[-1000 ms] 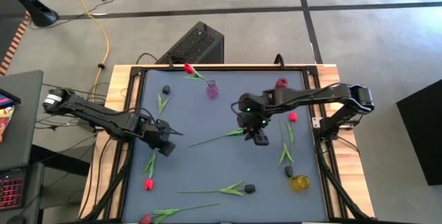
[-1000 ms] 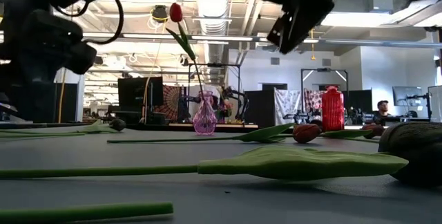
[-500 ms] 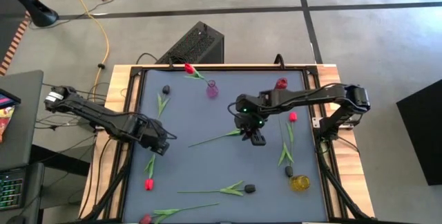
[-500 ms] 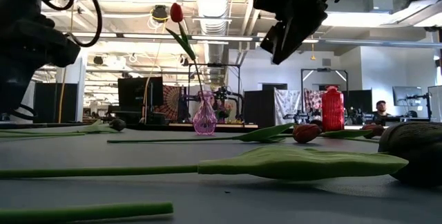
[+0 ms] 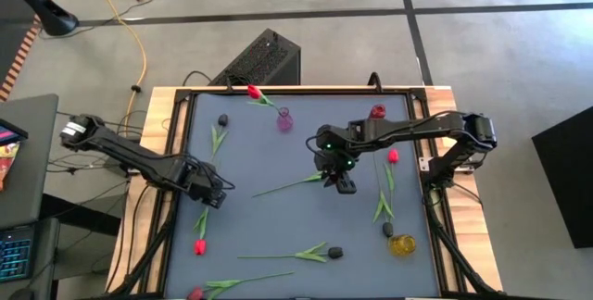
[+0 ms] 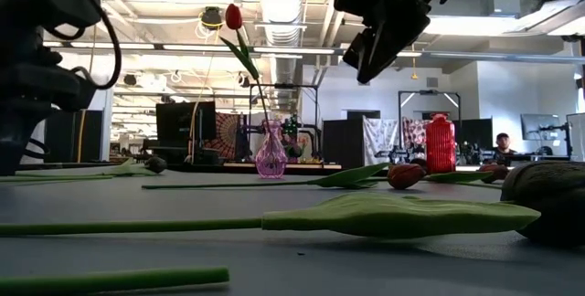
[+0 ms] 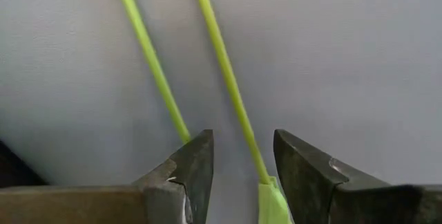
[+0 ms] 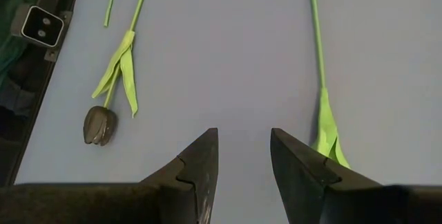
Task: Sort flowers into vase by color
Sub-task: Put the left pink flower into the purple vase
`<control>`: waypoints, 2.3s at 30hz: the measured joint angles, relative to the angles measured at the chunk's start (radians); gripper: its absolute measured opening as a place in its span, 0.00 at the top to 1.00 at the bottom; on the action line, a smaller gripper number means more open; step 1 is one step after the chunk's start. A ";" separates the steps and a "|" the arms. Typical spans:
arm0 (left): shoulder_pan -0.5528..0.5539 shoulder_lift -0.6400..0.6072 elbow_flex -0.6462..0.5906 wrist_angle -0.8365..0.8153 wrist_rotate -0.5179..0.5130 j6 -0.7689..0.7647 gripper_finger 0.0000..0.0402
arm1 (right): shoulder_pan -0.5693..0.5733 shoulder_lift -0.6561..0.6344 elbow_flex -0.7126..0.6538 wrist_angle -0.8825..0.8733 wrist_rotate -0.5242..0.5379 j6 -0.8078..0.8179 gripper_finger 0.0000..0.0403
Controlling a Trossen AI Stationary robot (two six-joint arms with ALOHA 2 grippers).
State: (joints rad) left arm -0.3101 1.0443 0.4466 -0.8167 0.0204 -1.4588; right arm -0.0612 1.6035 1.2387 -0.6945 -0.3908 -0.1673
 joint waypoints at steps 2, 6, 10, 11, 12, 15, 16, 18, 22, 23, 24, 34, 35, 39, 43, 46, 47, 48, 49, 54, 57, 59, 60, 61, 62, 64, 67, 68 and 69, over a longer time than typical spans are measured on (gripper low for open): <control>-0.011 0.019 -0.009 0.031 0.001 -0.001 0.65 | 0.000 0.000 0.000 0.001 0.000 0.000 0.61; -0.028 0.093 -0.001 0.059 0.013 0.026 0.65 | 0.000 0.000 0.000 0.001 0.000 0.000 0.61; -0.032 0.155 0.032 0.035 0.013 0.043 0.66 | 0.000 0.000 0.000 0.005 0.000 0.000 0.61; -0.032 0.164 0.042 0.028 0.013 0.055 0.67 | 0.000 0.000 0.000 0.008 0.000 0.000 0.61; -0.032 0.169 0.051 0.023 0.012 0.069 0.69 | -0.001 0.000 0.000 0.009 0.000 0.001 0.61; -0.032 0.174 0.082 0.027 -0.011 0.104 0.78 | -0.001 0.000 0.000 0.007 0.000 0.001 0.61; -0.032 0.174 0.099 0.039 -0.022 0.117 0.82 | -0.001 0.000 0.000 0.006 0.000 0.003 0.61; -0.031 0.172 0.117 0.042 -0.034 0.139 0.90 | -0.001 0.000 0.000 0.007 0.000 0.007 0.61; -0.031 0.171 0.136 0.067 -0.059 0.182 0.98 | 0.001 0.000 0.000 0.003 0.000 0.009 0.61; -0.031 0.168 0.144 0.071 -0.068 0.195 0.98 | 0.002 0.000 0.000 0.003 0.000 0.009 0.61; -0.031 0.167 0.151 0.071 -0.079 0.206 0.98 | 0.003 0.000 0.000 0.003 0.000 0.009 0.61; -0.038 0.168 0.207 0.136 -0.119 0.311 0.94 | 0.018 0.000 0.000 -0.002 -0.001 0.057 0.61; -0.042 0.171 0.207 0.135 -0.109 0.311 0.92 | 0.022 0.000 0.000 -0.001 -0.001 0.061 0.61; -0.082 0.204 0.207 0.131 -0.093 0.296 0.82 | 0.037 0.000 0.000 -0.002 -0.001 0.062 0.61; -0.113 0.261 0.207 0.127 -0.091 0.289 0.71 | 0.050 0.000 0.000 0.002 -0.001 0.062 0.61; -0.119 0.309 0.207 0.127 -0.101 0.288 0.65 | 0.050 0.000 0.000 0.009 -0.001 0.058 0.61; -0.119 0.326 0.207 0.127 -0.101 0.287 0.63 | 0.050 0.000 0.000 0.013 -0.001 0.058 0.61; -0.119 0.343 0.207 0.128 -0.099 0.287 0.61 | 0.050 0.000 0.000 0.015 -0.001 0.058 0.61; -0.119 0.359 0.207 0.129 -0.092 0.287 0.60 | 0.050 0.000 0.000 0.018 -0.001 0.061 0.61; -0.119 0.422 0.214 0.133 -0.053 0.294 0.57 | 0.050 0.000 0.000 0.020 -0.001 0.062 0.61; -0.121 0.423 0.214 0.131 -0.053 0.295 0.61 | 0.050 0.000 0.000 0.022 -0.001 0.062 0.61; -0.121 0.424 0.227 0.118 -0.059 0.300 0.67 | 0.050 0.000 0.000 0.023 0.000 0.063 0.61; -0.122 0.426 0.237 0.104 -0.062 0.309 0.71 | 0.050 0.000 0.000 0.023 0.000 0.063 0.61; -0.122 0.428 0.248 0.095 -0.063 0.320 0.76 | 0.050 0.000 0.000 0.025 0.000 0.065 0.61; -0.123 0.429 0.255 0.094 -0.063 0.332 0.80 | 0.050 0.000 0.000 0.025 0.000 0.065 0.61; -0.123 0.430 0.262 0.092 -0.073 0.347 0.91 | 0.050 0.000 0.000 0.026 0.000 0.072 0.61; -0.123 0.430 0.264 0.099 -0.078 0.349 0.98 | 0.050 0.000 0.000 0.031 0.001 0.089 0.61; -0.121 0.430 0.264 0.099 -0.083 0.351 0.98 | 0.050 0.000 0.000 0.032 0.001 0.089 0.61; -0.118 0.430 0.264 0.099 -0.094 0.351 0.98 | 0.050 0.000 0.000 0.032 0.001 0.089 0.61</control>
State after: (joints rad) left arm -0.4281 1.4746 0.7109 -0.7175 -0.0733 -1.1074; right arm -0.0115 1.6035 1.2388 -0.6623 -0.3897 -0.0788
